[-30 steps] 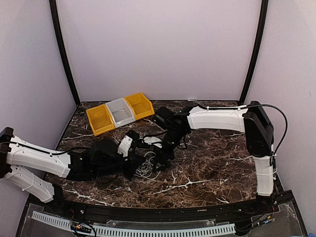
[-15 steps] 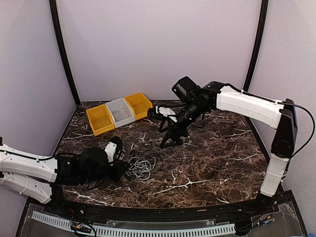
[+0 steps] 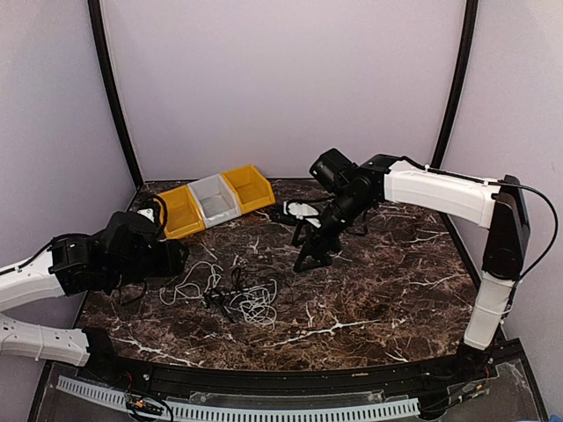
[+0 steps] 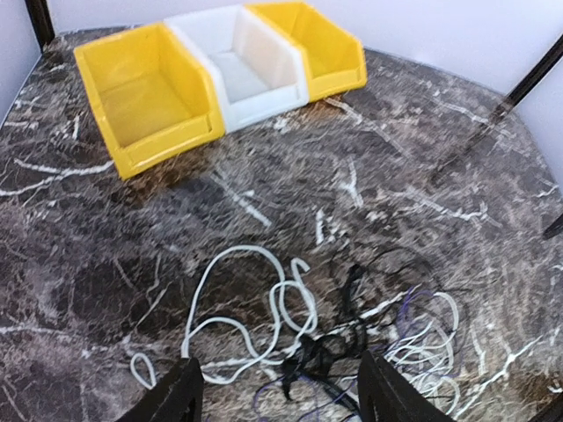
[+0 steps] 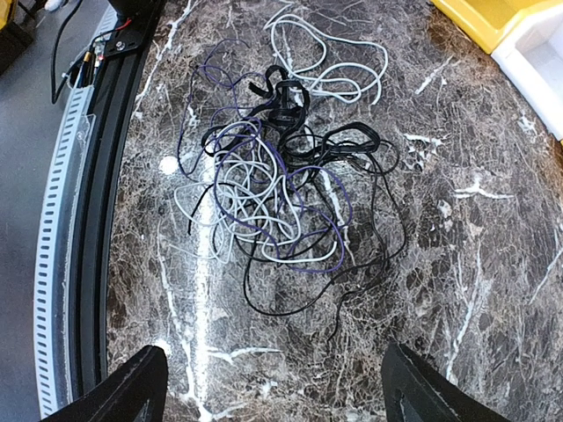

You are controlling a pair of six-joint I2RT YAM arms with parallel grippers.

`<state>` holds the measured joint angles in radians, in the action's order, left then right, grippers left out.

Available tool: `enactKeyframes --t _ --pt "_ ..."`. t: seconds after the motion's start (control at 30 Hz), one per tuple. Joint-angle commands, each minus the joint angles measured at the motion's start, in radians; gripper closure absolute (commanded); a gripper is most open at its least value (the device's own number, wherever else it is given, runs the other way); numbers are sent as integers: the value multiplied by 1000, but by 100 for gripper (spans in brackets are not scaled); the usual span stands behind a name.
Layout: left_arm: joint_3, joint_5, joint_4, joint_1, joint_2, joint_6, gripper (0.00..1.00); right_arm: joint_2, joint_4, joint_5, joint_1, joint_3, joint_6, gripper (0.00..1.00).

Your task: Untangle the cables

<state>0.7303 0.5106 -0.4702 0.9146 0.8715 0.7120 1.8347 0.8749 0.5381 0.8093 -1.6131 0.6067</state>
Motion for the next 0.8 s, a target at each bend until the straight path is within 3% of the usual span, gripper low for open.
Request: enactKeyframes --t 0.0,0.2,0.47,0.77 --pt "-9 -91 -176 -86 64 70 39 7 -23 2 -5 17 14 15" --pt "-23 -177 -93 -179 209 36 45 3 -26 19 -5 29 16 15" --pt "1 -262 113 -275 400 -235 46 4 -26 26 -5 41 19 15" --pt "122 -260 158 -314 633 -508 54 2 -25 35 -5 51 24 16"
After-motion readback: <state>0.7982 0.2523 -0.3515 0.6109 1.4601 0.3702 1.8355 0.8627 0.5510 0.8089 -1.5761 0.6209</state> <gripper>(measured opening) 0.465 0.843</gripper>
